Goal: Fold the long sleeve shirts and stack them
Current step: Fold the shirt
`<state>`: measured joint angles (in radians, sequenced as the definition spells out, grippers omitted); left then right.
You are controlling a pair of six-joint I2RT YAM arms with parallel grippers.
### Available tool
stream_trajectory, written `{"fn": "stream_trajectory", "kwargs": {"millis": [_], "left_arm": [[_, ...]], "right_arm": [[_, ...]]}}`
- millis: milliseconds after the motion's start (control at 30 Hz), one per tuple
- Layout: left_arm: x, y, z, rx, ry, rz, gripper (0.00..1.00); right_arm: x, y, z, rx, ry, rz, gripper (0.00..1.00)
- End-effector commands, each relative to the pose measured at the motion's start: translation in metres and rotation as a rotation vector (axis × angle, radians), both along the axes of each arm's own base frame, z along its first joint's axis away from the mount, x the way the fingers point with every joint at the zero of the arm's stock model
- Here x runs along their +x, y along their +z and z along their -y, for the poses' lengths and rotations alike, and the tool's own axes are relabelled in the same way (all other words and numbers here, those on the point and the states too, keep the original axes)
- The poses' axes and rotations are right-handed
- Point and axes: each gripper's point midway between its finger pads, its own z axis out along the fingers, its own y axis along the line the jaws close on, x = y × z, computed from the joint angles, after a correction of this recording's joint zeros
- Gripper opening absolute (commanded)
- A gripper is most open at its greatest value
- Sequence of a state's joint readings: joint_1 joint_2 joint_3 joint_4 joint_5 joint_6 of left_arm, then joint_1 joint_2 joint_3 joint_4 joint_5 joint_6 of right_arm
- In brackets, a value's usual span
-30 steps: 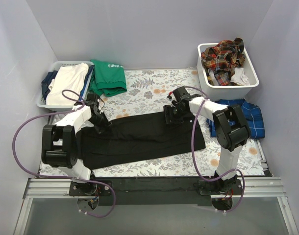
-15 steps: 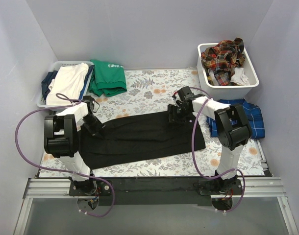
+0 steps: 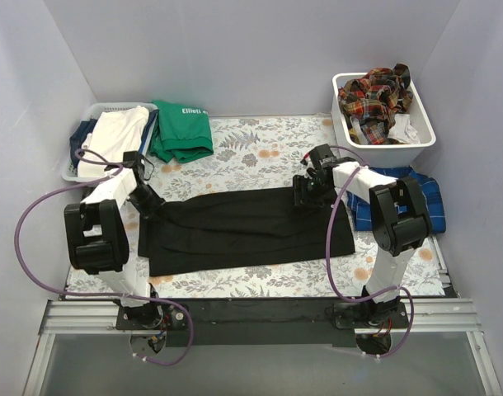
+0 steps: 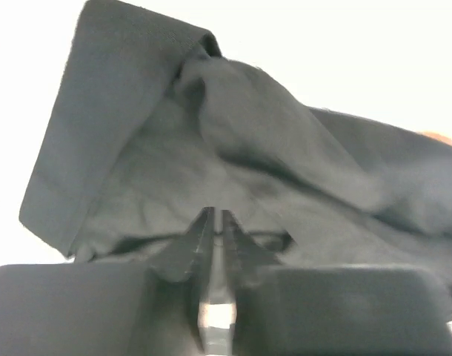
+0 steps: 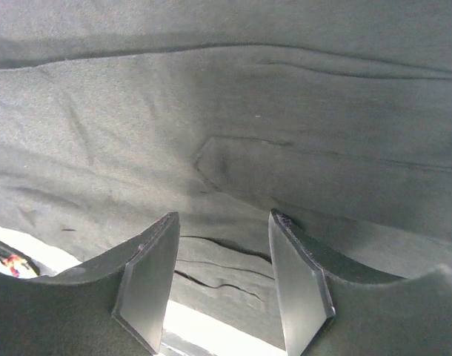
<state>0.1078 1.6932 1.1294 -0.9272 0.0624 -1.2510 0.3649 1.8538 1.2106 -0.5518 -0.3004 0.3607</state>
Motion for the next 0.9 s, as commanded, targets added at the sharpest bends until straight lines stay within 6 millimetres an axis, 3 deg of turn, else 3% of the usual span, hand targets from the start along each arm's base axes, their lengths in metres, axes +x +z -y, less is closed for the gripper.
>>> {"fn": "stream_trajectory", "kwargs": {"millis": [0, 133, 267, 400, 700, 733, 867], "left_arm": [[0.016, 0.054, -0.005, 0.029, -0.023, 0.171, 0.15], [0.024, 0.056, 0.006, -0.036, -0.028, 0.194, 0.19], [0.027, 0.048, 0.019, -0.112, -0.036, 0.189, 0.19], [0.021, 0.034, 0.018, -0.097, -0.035, 0.163, 0.20], [0.045, -0.015, 0.001, -0.021, 0.028, 0.120, 0.22], [0.045, -0.029, 0.001, -0.012, 0.025, 0.078, 0.22], [0.065, -0.046, -0.001, 0.029, -0.003, 0.062, 0.21]], "right_arm": [[0.014, 0.034, 0.005, -0.013, 0.024, 0.094, 0.60], [0.020, 0.056, -0.001, 0.014, 0.032, 0.154, 0.62], [0.027, 0.063, 0.000, 0.011, 0.027, 0.180, 0.64], [0.032, 0.068, -0.004, 0.020, 0.027, 0.189, 0.64], [0.032, 0.068, -0.003, 0.012, 0.032, 0.198, 0.64], [0.031, 0.067, -0.002, 0.009, 0.029, 0.198, 0.64], [0.032, 0.073, -0.001, 0.008, 0.026, 0.215, 0.64]]}}
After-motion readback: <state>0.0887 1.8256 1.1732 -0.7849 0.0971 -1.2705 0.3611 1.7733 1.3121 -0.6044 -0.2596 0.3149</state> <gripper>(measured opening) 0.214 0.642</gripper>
